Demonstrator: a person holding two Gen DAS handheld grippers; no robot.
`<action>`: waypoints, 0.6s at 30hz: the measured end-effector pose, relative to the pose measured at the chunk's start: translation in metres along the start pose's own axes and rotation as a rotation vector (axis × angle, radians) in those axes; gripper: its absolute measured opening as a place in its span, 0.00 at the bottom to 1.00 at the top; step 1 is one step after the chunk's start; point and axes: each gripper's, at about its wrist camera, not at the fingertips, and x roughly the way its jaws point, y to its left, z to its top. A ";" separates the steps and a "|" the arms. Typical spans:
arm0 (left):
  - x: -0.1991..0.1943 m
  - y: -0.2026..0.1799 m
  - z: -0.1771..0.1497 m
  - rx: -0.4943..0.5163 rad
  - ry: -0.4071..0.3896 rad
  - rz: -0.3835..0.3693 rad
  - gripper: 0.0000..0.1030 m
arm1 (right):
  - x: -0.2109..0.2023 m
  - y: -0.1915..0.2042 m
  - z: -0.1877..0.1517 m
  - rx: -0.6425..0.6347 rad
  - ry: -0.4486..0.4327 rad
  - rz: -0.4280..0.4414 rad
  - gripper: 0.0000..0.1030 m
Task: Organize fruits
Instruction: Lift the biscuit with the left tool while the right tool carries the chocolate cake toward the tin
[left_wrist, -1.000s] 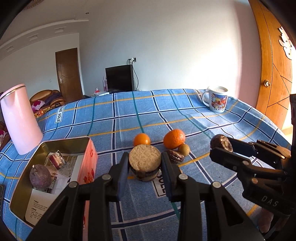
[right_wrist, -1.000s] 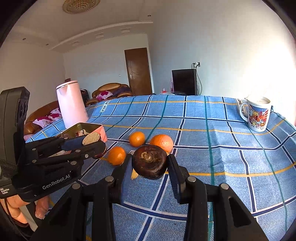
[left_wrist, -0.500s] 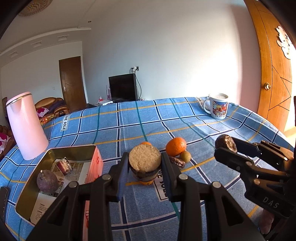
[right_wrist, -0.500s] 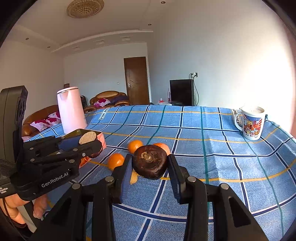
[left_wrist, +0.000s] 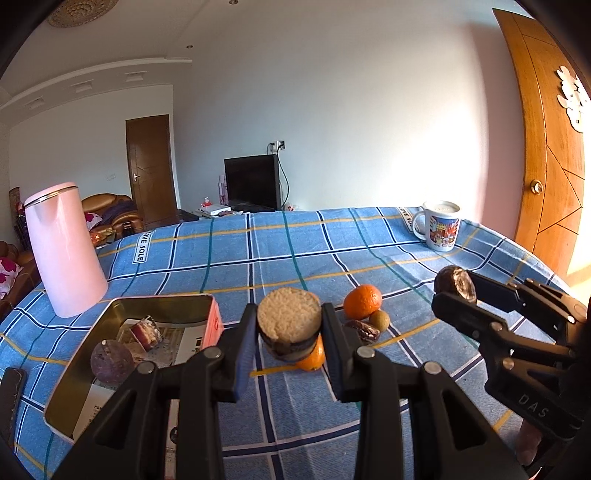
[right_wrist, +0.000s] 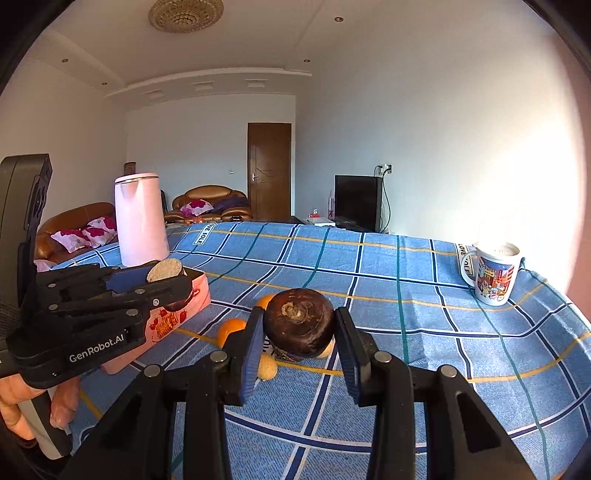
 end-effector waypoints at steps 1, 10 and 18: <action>-0.001 0.003 0.000 -0.004 -0.005 0.003 0.34 | 0.000 0.002 0.002 -0.006 -0.002 0.001 0.38; -0.011 0.032 -0.002 -0.055 -0.013 0.033 0.34 | 0.008 0.028 0.015 -0.055 -0.004 0.036 0.38; -0.015 0.061 -0.007 -0.093 -0.010 0.078 0.34 | 0.019 0.058 0.031 -0.102 -0.005 0.079 0.39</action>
